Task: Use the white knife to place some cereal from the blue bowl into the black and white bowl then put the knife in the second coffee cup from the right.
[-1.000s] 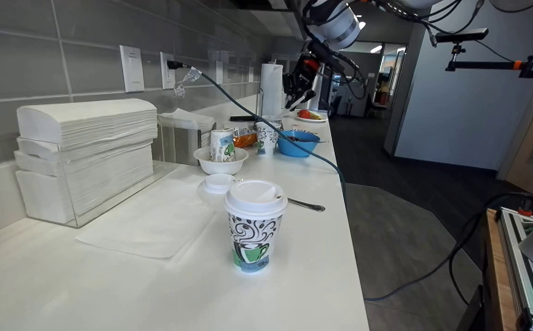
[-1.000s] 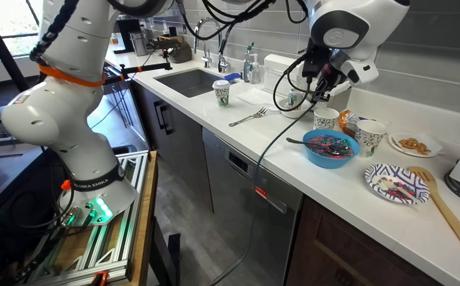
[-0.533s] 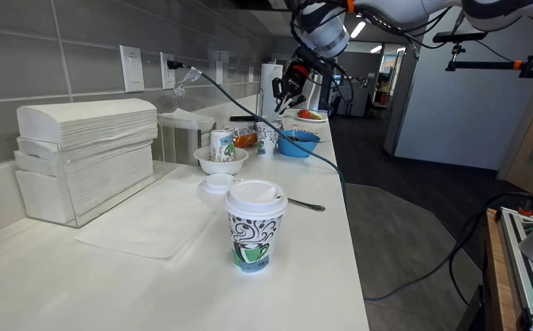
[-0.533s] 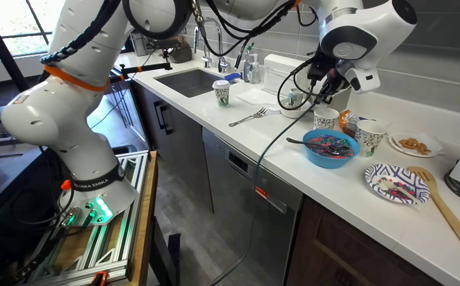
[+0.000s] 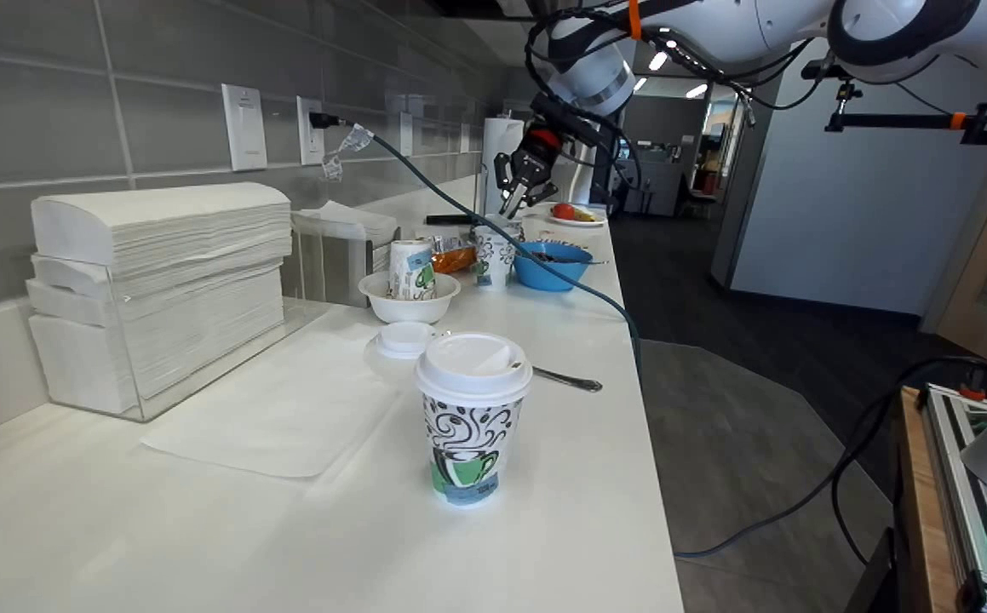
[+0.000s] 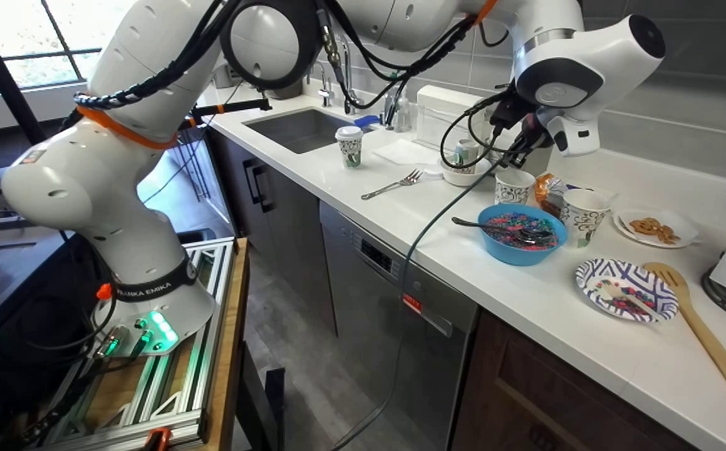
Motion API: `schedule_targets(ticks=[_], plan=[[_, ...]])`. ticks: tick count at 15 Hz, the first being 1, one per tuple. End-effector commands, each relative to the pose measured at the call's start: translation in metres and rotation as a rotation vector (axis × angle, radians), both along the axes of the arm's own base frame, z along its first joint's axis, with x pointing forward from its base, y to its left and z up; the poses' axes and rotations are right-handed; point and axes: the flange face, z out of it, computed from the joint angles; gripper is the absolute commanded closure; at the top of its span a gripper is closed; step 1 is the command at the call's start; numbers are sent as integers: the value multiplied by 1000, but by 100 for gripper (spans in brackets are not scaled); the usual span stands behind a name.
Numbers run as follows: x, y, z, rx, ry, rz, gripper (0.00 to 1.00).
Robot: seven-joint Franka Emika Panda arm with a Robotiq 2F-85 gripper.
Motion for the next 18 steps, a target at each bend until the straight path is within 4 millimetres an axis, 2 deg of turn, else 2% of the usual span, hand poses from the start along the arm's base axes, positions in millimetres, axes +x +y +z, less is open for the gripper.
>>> schedule_targets(ticks=[1,2,6,10,14,18], plan=[[8,-8,-5,36,47,-37,73],[8,-9,-5,41,56,-42,60],[11,-13,-3,42,55,-54,31],[7,-9,12,27,42,-23,2],[-4,-10,31,-73,19,31,0],[-22,-17,48,-288,-71,118,0]])
